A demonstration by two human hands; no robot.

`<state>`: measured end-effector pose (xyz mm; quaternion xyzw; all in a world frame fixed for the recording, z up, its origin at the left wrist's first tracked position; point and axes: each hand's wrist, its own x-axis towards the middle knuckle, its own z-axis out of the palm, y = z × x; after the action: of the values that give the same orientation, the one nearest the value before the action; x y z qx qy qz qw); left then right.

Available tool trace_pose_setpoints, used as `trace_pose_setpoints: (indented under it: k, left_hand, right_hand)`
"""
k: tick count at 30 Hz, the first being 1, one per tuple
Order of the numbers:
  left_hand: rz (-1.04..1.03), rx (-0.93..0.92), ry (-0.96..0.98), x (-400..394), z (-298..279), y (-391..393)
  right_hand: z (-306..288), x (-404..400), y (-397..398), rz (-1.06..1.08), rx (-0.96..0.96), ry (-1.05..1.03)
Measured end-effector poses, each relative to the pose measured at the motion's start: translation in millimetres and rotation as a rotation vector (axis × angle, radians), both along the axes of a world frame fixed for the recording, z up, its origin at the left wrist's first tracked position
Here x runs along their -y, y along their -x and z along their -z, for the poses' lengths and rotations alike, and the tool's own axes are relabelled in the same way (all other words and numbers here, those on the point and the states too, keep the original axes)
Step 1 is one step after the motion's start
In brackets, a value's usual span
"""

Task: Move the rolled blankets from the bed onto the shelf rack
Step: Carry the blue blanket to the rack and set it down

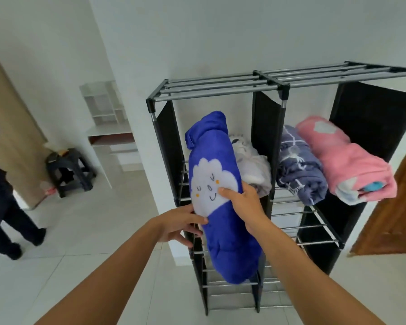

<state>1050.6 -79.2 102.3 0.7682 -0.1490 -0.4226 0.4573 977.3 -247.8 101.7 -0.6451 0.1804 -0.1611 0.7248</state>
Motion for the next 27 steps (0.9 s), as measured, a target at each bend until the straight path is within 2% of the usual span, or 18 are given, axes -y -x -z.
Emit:
trace_pose_setpoints:
  k: [9, 12, 16, 21, 27]
  left_hand:
    - [-0.419, 0.173, 0.269, 21.3, 2.9, -32.7]
    - [-0.494, 0.204, 0.304, 27.1, 7.5, -41.2]
    - [-0.438, 0.113, 0.258, 27.8, 16.4, -46.8]
    - [-0.344, 0.059, 0.211, 24.9, 28.9, -53.2]
    - [-0.275, 0.173, 0.263, 25.6, 31.9, -56.2]
  right_hand:
    - [-11.8, 3.2, -77.4, 0.084, -0.045, 0.047]
    - [-16.4, 4.2, -103.4, 0.106, -0.037, 0.043]
    - [-5.6, 2.8, -126.4, 0.142, -0.113, 0.019]
    - [11.6, -5.0, -140.6, 0.223, -0.166, 0.106]
    - [10.0, -5.8, -154.4, 0.283, -0.12, 0.087]
